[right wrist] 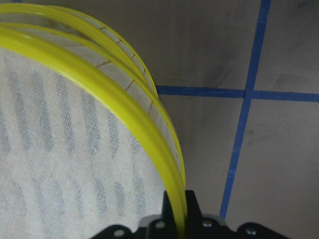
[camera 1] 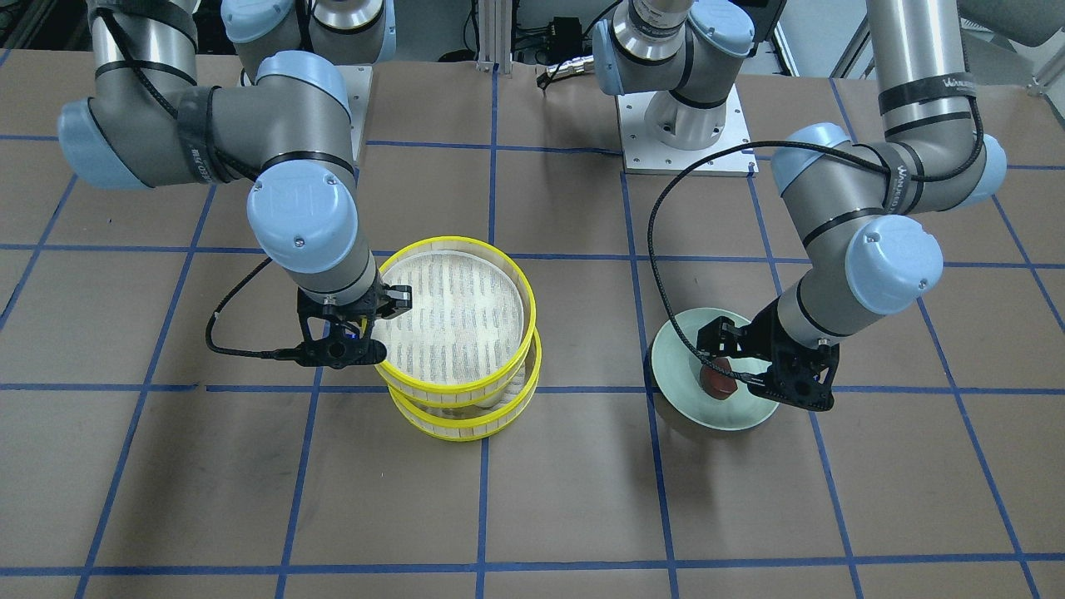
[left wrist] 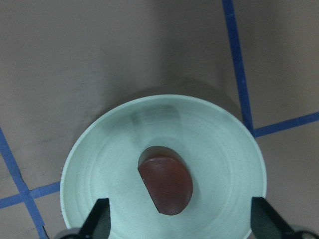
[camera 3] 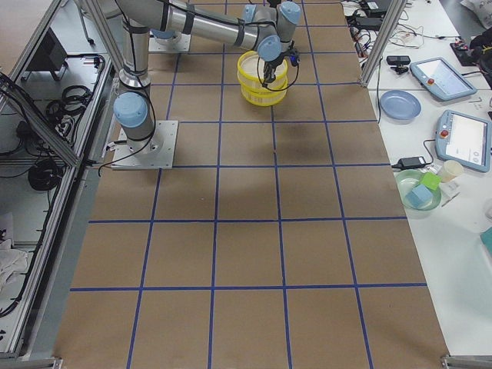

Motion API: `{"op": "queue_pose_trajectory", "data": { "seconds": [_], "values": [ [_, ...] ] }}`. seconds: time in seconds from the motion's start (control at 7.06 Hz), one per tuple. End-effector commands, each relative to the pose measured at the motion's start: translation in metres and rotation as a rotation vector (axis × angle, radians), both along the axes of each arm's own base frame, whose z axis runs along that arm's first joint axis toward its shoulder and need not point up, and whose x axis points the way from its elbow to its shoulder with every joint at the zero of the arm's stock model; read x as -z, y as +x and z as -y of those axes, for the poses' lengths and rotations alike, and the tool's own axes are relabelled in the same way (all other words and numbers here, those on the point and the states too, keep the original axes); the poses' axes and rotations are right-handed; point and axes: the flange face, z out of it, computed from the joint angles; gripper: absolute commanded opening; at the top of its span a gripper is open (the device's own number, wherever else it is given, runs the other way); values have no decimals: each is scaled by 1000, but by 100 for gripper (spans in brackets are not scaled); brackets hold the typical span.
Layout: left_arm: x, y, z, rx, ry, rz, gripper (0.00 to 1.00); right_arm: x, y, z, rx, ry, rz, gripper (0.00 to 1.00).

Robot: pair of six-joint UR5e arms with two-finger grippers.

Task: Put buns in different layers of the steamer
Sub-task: 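Release the bun, withdraw the left gripper while the right restacks the top tier, then lower the left gripper onto the dark brown bun and grasp it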

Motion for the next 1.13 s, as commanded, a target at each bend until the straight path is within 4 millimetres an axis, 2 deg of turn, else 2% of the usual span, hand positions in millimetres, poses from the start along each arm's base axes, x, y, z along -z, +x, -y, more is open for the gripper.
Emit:
{"op": "queue_pose_trajectory", "data": {
  "seconds": [0.0,0.14,0.42,0.57,0.71,0.85,0.99],
  "values": [
    [32,6,-4,-173,79,-5,100,9,7,2,21,0,-9,0],
    [37,6,-4,-202,92,3,100,15,8,7,27,-16,-7,0],
    [55,8,-9,-220,146,-2,100,14,8,8,28,-21,-4,0],
    [58,8,-10,-244,155,0,100,15,8,9,28,-24,-2,0],
    [63,7,-10,-275,168,4,80,16,10,9,33,-22,12,0],
    [66,9,-9,-267,172,17,33,17,10,9,34,-21,17,0],
    [65,14,-6,-202,159,58,0,18,10,9,32,-23,17,0]
  ]
}}
